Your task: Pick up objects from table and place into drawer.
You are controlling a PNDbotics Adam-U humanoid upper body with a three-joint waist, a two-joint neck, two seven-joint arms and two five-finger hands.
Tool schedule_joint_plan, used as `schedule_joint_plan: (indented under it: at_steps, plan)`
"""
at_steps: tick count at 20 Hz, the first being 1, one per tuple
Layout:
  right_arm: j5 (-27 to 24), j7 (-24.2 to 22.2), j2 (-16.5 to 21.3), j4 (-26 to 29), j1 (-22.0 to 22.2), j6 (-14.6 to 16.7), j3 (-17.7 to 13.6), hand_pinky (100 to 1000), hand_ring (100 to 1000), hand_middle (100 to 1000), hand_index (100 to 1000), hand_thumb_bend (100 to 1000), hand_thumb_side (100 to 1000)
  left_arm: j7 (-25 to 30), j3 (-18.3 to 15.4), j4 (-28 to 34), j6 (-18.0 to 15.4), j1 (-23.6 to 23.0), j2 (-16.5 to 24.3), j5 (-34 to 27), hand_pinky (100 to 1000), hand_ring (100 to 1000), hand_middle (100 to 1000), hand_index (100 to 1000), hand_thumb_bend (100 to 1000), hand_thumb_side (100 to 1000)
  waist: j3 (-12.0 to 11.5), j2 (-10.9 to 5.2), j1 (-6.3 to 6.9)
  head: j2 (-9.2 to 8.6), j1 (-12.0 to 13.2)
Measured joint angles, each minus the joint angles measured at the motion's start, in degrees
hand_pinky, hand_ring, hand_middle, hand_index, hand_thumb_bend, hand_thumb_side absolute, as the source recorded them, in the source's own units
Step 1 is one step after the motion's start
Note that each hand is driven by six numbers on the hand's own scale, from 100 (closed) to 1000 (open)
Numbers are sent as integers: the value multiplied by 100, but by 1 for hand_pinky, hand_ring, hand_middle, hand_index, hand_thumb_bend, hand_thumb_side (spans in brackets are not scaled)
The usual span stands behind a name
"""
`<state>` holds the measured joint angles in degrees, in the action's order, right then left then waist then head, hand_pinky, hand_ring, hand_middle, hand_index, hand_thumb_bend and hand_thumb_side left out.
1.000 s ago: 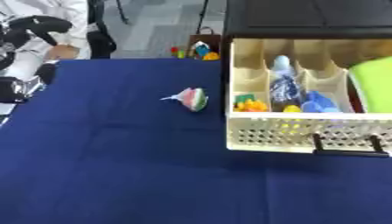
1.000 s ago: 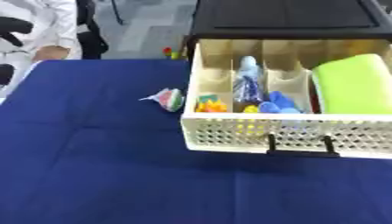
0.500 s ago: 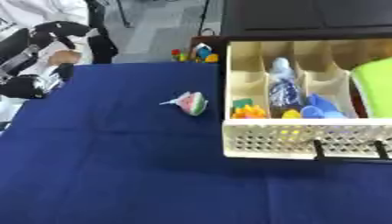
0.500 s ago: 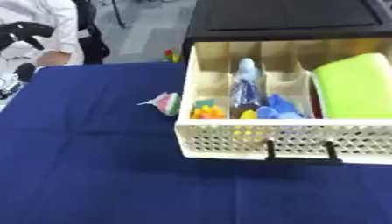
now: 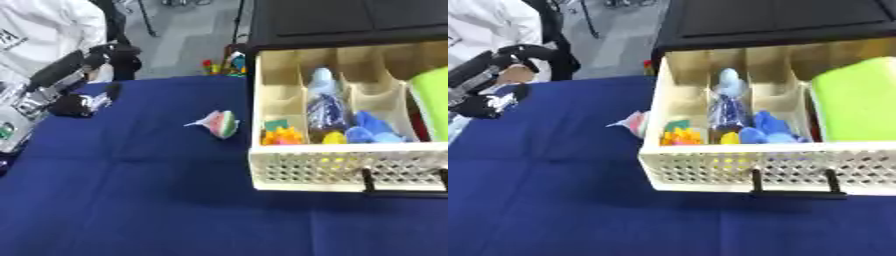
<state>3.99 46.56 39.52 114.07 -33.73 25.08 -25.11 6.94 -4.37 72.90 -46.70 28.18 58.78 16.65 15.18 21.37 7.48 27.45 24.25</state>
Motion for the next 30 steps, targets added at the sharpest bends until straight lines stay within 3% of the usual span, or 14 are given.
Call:
schedule_joint_plan:
  at_steps: [4, 9, 18, 22, 24, 30]
  plan:
    - [-6, -17, 1, 0, -11, 17, -30, 652, 738, 663, 768, 100, 1000, 160, -1, -110, -50, 112, -89, 21, 700, 892, 917, 1000, 172, 856, 123, 113, 101, -44, 102]
    - [-8, -43, 3, 0, -56, 43, -43, 645, 735, 661, 766, 100, 1000, 341, 2, -165, -90, 204, -184, 111, 724, 911, 950, 1000, 238, 923, 247, 249, 197, -88, 177]
    - [-69, -75, 8, 0, -121, 75, -87, 639, 733, 657, 762, 100, 1000, 791, 24, -338, -35, 372, -291, 86, 733, 918, 964, 1000, 262, 948, 459, 487, 383, -135, 266]
    - [-92, -91, 9, 0, -135, 91, -105, 636, 731, 655, 760, 100, 1000, 795, -42, -403, 9, 412, -292, 116, 733, 908, 942, 1000, 259, 885, 526, 556, 423, -146, 300]
    - [-105, -95, 9, 0, -134, 95, -114, 636, 731, 655, 759, 100, 1000, 743, -76, -425, 60, 418, -292, 204, 733, 900, 910, 1000, 242, 793, 537, 583, 451, -157, 313]
    - [-108, -104, 9, 0, -99, 104, -141, 633, 730, 654, 757, 100, 1000, 349, -148, -420, 196, 428, -290, 621, 731, 897, 887, 995, 259, 727, 578, 615, 516, -186, 403]
